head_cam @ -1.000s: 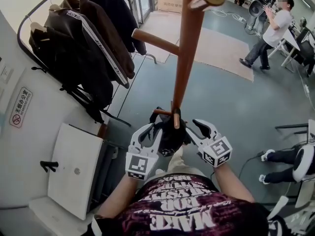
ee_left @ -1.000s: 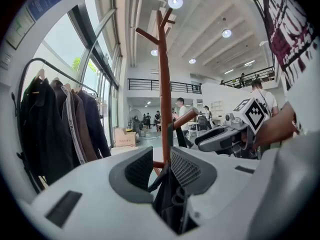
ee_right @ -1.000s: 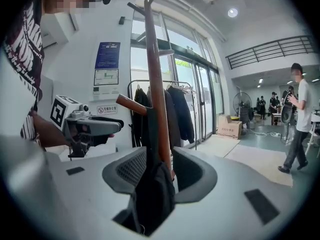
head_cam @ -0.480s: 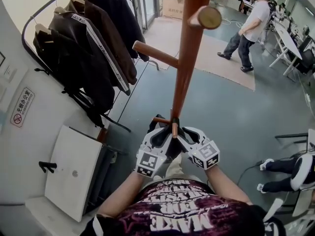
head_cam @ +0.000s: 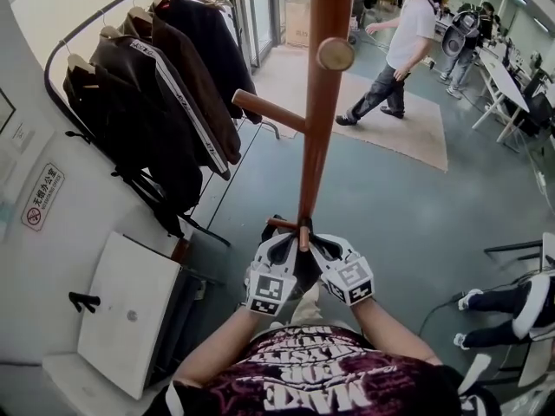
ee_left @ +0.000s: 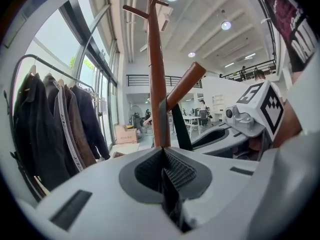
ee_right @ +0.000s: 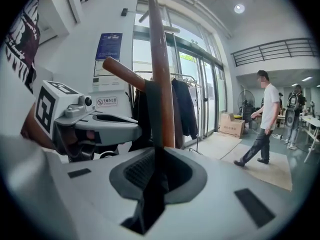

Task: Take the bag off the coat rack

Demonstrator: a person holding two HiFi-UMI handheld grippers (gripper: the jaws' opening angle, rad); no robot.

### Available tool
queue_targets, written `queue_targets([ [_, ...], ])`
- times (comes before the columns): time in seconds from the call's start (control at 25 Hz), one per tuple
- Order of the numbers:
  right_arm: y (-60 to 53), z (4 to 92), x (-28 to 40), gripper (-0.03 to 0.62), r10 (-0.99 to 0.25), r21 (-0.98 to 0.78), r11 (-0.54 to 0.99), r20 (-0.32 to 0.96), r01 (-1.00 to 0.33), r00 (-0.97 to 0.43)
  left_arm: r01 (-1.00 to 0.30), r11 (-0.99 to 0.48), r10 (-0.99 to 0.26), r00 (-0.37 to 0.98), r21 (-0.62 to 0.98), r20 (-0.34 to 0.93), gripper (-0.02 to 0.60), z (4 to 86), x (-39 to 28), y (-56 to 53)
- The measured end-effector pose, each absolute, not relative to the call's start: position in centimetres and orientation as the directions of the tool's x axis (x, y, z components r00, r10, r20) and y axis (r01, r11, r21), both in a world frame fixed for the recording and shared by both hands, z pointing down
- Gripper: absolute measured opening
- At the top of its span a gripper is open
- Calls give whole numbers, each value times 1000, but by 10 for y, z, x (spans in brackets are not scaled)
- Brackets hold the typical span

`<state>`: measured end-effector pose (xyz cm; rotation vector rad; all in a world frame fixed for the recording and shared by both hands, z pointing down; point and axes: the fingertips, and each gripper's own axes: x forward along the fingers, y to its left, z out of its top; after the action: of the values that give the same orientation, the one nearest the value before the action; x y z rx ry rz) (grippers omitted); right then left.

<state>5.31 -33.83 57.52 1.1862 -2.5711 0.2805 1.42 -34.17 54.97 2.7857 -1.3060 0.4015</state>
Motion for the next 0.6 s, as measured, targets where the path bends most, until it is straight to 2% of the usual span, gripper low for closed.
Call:
queue_targets([
  [0.2, -339, 573, 56, 12, -737, -61, 604, 337, -795, -586, -765, -642, -749, 614, -46, 249, 9, 550, 14, -341],
  [0.4, -336, 570, 60, 9, -743, -107, 580, 336, -808, -578, -755, -654, -724, 644, 49, 249, 8, 546, 10, -334],
  [0.6, -332, 553, 61, 9, -745, -111, 589, 307, -800, -592, -758, -650, -735, 644, 51, 212, 8, 533, -1, -324],
])
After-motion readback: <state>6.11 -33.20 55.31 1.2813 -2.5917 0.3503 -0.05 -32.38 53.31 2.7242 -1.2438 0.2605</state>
